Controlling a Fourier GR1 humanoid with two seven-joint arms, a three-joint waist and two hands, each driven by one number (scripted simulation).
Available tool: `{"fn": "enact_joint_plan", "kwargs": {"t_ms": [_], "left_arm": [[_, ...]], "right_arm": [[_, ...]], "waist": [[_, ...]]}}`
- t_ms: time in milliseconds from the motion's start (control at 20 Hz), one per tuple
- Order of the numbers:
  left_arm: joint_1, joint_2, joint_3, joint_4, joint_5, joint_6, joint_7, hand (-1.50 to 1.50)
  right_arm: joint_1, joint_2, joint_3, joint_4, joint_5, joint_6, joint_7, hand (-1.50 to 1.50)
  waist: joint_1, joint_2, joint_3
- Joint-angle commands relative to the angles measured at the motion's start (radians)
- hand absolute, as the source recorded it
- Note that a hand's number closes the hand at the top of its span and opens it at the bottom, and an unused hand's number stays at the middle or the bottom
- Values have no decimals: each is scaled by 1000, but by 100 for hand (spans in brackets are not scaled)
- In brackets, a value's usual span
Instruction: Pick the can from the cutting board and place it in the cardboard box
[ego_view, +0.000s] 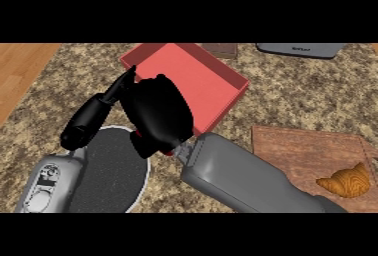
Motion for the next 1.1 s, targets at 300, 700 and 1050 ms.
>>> {"fn": "enact_joint_plan", "kwargs": {"t_ms": [300,700,1050], "left_arm": [[10,27,39,-9,11,-3,7,0],[27,33,53,-27,11,0,6,0],[75,21,45,-47,-5,19,-19,0]], "right_arm": [[-316,3,-44,238,-162,-268,357,150],[-448,3,-94,632,-238,-267,172,150],[-473,3,-187,841,-367,-6,24,150]], "waist": [[-39,0,0],[-70,6,0],[-77,7,1]]}}
